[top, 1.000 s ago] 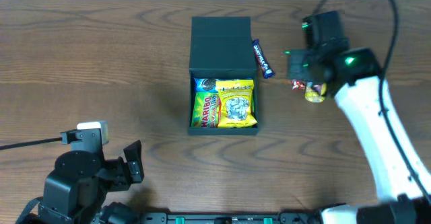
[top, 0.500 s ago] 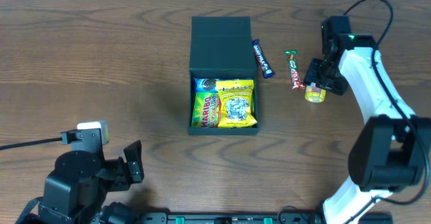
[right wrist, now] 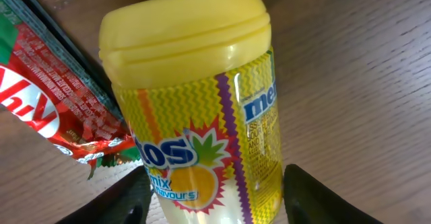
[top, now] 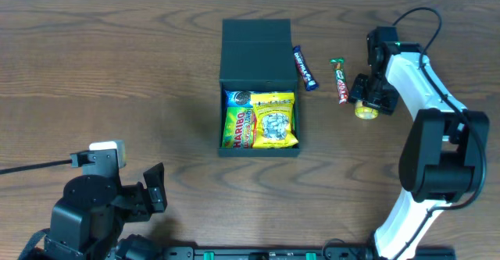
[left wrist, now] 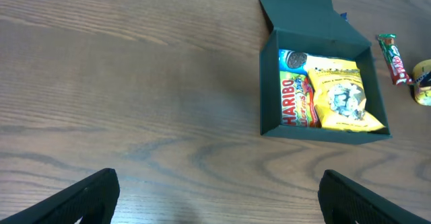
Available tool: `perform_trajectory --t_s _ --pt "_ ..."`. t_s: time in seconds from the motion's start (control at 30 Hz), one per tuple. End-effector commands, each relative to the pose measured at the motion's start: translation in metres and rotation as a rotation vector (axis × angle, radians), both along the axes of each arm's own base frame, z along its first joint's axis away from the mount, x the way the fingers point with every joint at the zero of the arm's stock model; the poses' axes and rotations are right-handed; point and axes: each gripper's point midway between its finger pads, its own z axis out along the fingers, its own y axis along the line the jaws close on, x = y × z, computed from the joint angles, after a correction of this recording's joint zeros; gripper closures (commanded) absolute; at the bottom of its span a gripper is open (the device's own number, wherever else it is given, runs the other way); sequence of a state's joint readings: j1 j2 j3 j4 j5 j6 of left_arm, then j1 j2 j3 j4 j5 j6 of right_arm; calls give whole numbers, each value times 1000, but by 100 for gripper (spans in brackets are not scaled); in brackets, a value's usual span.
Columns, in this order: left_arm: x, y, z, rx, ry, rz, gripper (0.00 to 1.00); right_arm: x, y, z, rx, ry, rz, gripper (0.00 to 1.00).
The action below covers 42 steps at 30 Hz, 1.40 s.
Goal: Pack container
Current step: 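Move the right gripper to the yellow Mentos tube and grasp it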
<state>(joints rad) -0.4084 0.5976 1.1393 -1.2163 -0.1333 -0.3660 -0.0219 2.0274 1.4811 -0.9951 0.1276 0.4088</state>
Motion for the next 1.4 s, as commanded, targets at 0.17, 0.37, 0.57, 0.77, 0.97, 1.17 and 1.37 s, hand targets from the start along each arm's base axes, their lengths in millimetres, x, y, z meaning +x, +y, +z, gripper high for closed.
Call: perform_trajectory --t_s 0.17,0.37,0.57,0.77,0.97,1.17,1.37 --pt "-1 1 0 -8 2 7 5 -3 -6 -9 24 22 -1 54" --pt "-1 1 0 -8 2 7 4 -5 -5 -5 28 35 26 60" --pt "-1 1 0 -8 1 7 5 -1 -5 17 30 13 43 73" --pt "-1 1 0 -8 1 7 5 4 -1 44 44 -38 73 73" --pt "-1 0 0 -8 2 7 5 3 0 47 47 -43 74 66" --pt "-1 0 0 -8 2 7 5 -1 1 42 48 -27 76 43" --pt "-1 1 0 -8 1 7 5 1 1 26 51 0 75 26"
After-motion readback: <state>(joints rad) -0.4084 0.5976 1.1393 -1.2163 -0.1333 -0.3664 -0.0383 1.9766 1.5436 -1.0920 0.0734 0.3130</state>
